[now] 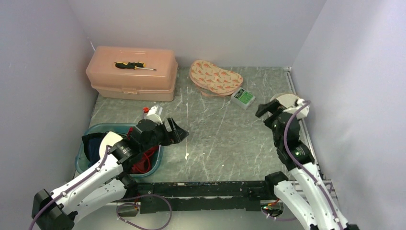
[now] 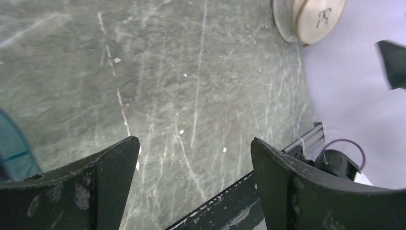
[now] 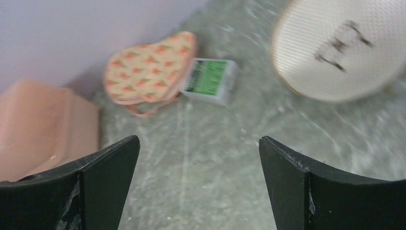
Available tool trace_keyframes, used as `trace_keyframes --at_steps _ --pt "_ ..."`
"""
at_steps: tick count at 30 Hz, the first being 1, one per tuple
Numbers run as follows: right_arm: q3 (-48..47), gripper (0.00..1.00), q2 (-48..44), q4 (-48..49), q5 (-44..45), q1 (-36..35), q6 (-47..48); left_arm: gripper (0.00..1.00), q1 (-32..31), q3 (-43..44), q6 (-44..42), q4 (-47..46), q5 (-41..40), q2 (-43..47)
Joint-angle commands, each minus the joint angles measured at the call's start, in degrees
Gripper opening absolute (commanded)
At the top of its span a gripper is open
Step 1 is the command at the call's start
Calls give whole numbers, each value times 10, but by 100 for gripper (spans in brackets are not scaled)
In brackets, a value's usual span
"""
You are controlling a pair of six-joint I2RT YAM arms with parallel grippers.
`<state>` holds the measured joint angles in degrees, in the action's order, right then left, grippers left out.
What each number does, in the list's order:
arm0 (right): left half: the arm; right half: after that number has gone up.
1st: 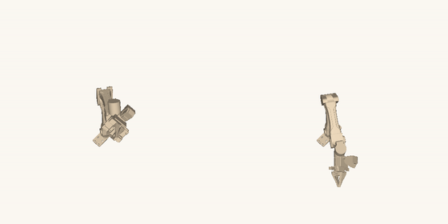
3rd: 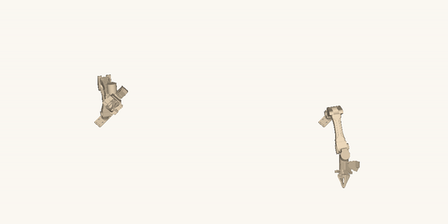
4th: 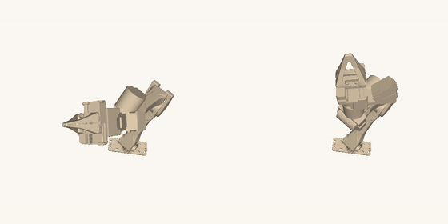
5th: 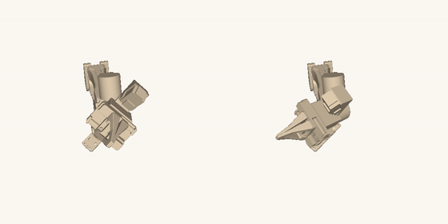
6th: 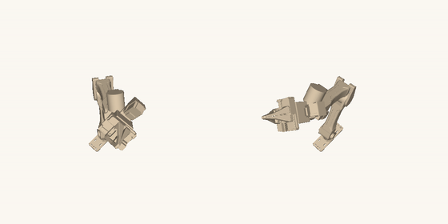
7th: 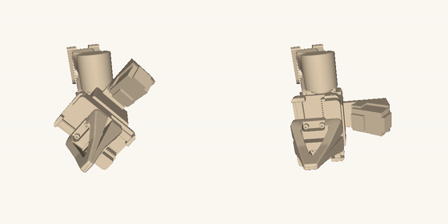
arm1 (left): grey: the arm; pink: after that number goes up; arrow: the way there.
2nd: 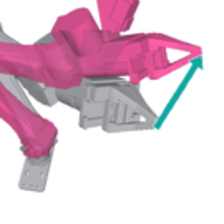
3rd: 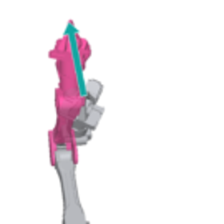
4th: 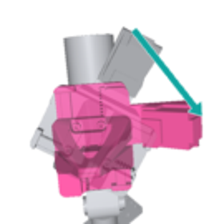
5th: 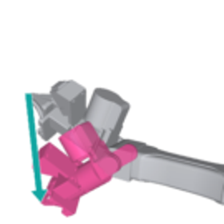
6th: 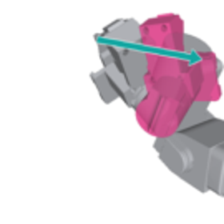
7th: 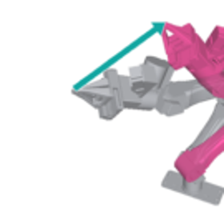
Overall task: Unzip the laundry bag and remove the bra
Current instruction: Pick up the laundry bag at the center of the board.
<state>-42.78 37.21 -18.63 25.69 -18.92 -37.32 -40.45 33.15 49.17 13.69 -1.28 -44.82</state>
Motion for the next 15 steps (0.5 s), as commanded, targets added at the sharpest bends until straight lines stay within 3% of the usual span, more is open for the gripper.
trace_keyframes --at_steps 1,5,10,15 --pt "80 100 -90 -63 10 68 -91 91 1 13 -33 -50 64 -7" --pt "157 99 -140 -20 -7 116 -163 89 0 4 -48 -22 45 22" --pt "199 99 -88 21 8 132 -243 87 0 -24 -38 -16 40 57" --pt "243 98 -65 86 -8 170 -262 87 0 -8 -41 29 32 61"
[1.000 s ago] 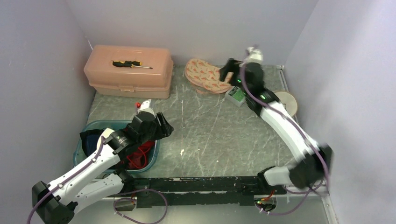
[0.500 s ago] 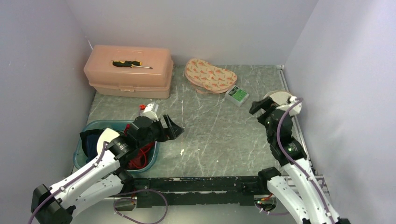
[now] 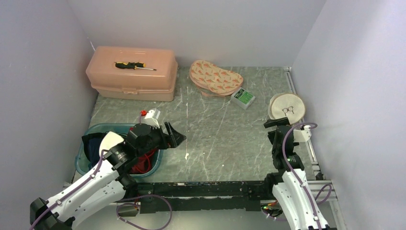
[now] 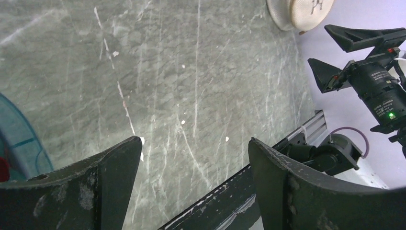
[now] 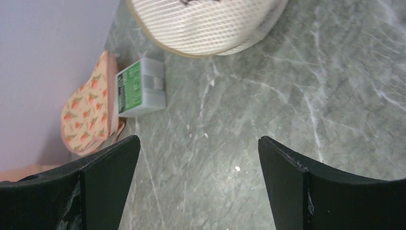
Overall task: Unzip the laundry bag and remove the bra
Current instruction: Pick up the laundry bag at the center of the board.
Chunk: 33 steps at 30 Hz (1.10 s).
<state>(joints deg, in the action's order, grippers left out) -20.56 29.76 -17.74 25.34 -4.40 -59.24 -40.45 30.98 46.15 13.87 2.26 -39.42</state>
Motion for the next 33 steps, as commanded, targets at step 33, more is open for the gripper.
trace_keyframes --at_steps 33 --pt "90 62 295 442 -179 289 -77 85 1 11 7 25 -3 -6"
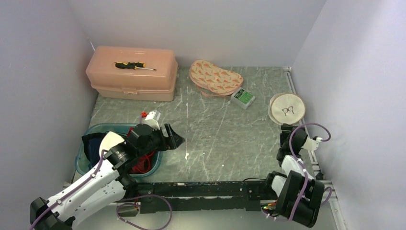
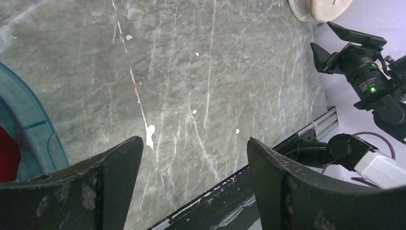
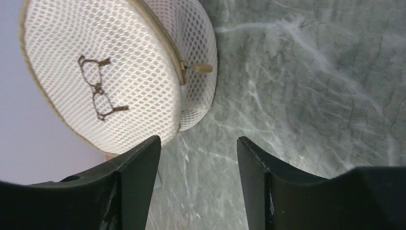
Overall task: Unzip the laundry bag and remove the bra
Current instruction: Pick up the laundry bag at the center of the board.
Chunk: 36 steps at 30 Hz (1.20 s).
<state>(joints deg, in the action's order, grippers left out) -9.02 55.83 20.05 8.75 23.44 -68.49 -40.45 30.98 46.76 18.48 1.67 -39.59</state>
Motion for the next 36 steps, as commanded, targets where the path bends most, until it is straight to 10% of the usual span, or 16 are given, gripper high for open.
trace_keyframes --at_steps 1,12,21,28,36 --pt "-24 62 40 79 -16 12 22 85 0 12 -2 -17 0 -3" --pt "-54 62 139 170 -51 20 52 85 0 -6 8 -42 -8 -3" --pt "-59 27 172 205 -76 21 64 84 0 -24 16 -57 -13 -7" --pt "-67 0 81 151 -104 19 96 84 1 -37 26 -55 -16 5" --pt "-96 0 -77 36 -91 -76 107 84 0 -24 25 -23 -16 17"
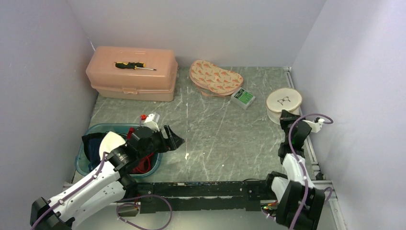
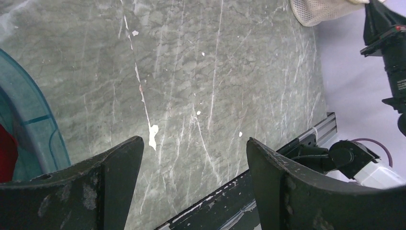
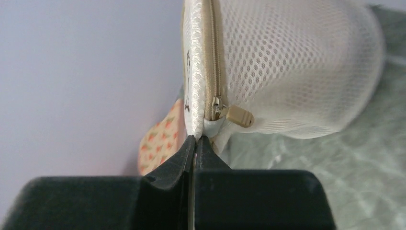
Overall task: Unzip the laundry bag and remove the bra
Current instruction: Pick up the laundry bag at the center of the board, then place the laundry bag at the center of the board.
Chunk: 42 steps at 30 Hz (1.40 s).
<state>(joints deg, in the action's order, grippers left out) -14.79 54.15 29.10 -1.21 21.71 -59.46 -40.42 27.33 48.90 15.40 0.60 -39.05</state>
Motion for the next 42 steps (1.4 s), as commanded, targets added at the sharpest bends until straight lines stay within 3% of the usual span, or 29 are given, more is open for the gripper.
trace_keyframes --at_steps 1,6,15,19,25,32,36,42 --pt "-46 0 -80 -68 23 -82 20 84 0 16 3 14 -5 13" --pt "-125 0 -148 -152 27 -192 51 84 0 36 0 44 -31 19" --pt "-335 0 -64 -371 -266 -291 166 86 0 109 -47 55 -89 4" --pt "-325 0 -43 -378 -347 -351 207 88 0 138 -85 20 -86 -14" --pt "-245 0 -11 -272 -433 -405 192 88 0 176 -111 -23 -12 -79" --pt "-243 0 -8 -376 -440 -412 276 88 0 203 -211 -17 98 -117" --pt "-185 0 -13 -362 -421 -411 259 93 3 252 -276 38 137 -152" --pt "-135 0 -45 -353 -412 -412 271 94 46 330 -334 70 368 -284"
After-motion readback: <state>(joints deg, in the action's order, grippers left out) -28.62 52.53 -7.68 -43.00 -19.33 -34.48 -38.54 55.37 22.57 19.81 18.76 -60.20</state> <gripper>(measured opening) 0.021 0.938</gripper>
